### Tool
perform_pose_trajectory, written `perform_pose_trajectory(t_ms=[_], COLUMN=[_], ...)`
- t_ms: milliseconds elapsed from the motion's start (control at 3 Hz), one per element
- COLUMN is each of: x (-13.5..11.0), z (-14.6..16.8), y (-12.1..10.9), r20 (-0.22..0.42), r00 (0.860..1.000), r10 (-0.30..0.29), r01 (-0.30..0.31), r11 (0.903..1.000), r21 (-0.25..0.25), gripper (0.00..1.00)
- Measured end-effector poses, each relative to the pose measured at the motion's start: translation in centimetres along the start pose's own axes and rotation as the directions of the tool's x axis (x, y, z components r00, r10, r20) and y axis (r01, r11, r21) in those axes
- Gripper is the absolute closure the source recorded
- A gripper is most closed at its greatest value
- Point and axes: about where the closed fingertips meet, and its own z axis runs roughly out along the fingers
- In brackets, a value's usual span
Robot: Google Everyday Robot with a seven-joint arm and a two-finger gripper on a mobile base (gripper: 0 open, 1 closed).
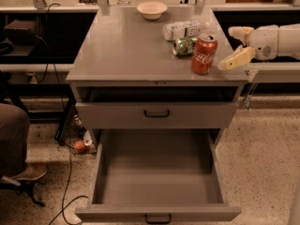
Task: Pick coke can from middle drawer and place on counter
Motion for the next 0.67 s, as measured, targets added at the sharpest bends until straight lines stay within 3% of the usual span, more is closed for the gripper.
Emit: perform_pose_trajectory(t_ms=[333, 667], x=[2.8, 5.2], z=[-6.4, -10.9], y=[-0.7, -1.1], r20=[0.074, 0.134], r00=[0.997, 0.991], r10=[0.003, 0.017], r01=[-0.018, -0.059], r11=[0.9804, 0.9466], r21=[0.196, 0.317], gripper=[0.0, 0.0])
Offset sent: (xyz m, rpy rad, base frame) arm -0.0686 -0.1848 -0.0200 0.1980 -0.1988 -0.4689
